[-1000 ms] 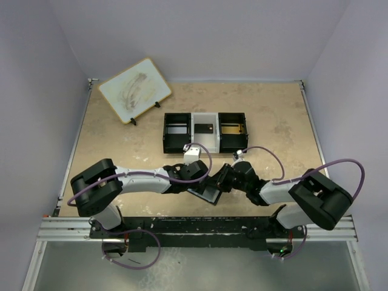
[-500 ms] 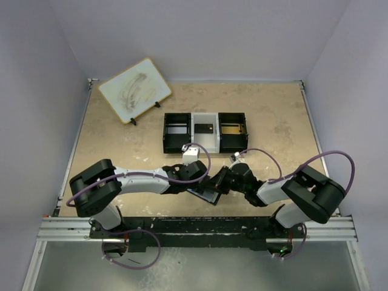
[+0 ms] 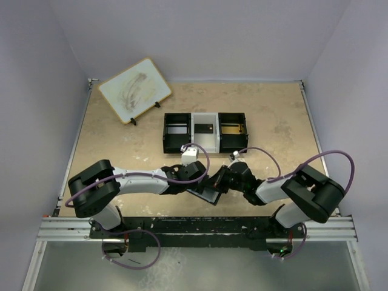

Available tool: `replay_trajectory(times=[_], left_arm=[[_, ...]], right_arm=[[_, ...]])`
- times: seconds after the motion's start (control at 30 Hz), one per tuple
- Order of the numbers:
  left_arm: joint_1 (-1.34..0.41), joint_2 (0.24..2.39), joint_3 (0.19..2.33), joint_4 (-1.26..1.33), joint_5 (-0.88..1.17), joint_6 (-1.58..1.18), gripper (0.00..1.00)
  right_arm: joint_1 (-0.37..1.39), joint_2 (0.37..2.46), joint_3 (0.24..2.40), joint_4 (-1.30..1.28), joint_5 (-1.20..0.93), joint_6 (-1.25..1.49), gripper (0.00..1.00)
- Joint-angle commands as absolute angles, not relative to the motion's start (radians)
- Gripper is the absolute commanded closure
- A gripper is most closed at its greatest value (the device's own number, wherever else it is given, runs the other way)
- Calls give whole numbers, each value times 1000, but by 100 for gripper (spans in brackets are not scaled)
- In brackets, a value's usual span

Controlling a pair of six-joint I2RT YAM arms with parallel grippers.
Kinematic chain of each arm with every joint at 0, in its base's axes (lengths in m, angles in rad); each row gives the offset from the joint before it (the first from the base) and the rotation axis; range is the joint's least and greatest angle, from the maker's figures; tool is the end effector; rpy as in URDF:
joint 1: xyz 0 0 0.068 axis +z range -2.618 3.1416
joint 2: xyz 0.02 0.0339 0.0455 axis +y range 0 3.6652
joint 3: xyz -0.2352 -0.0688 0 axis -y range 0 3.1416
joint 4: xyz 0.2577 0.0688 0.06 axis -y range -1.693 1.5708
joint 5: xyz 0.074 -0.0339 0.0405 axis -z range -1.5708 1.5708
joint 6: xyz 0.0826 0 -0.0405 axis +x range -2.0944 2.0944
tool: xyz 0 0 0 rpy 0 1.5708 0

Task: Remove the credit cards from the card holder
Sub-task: Adjust the card holder at the center of the board, then place the credit card in the storage box.

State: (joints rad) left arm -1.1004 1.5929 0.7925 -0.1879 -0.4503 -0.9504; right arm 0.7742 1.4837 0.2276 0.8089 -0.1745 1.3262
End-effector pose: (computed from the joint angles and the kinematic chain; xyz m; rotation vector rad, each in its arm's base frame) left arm 0.1813 -0.2773 0.0816 0.0158 2.4502 -0.3360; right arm 0.1876 0.2035 0.0542 0.5174 2.3029 1.3895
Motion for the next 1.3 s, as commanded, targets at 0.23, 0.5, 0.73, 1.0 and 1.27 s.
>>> replay_trajectory(times=[0.23,0.5,0.73,1.0,1.27], left_arm=[[-1098,1544,762,-253,-500,-971,95],[-1098,1521,762,-235,-500,-968,94],[-1098,1397,762,-259,-538,-948,76],[-1045,1271,807,-369,-609,-867,43],[-847,1176,867,-498,-586,-767,30]], right_arm=[[773,1168,216,494,-57,1259,100],[770,964,228,305,5,1157,100],[770,809,273,257,121,971,100],[770,711,351,314,240,572,100],[770,825,461,436,233,147,100]])
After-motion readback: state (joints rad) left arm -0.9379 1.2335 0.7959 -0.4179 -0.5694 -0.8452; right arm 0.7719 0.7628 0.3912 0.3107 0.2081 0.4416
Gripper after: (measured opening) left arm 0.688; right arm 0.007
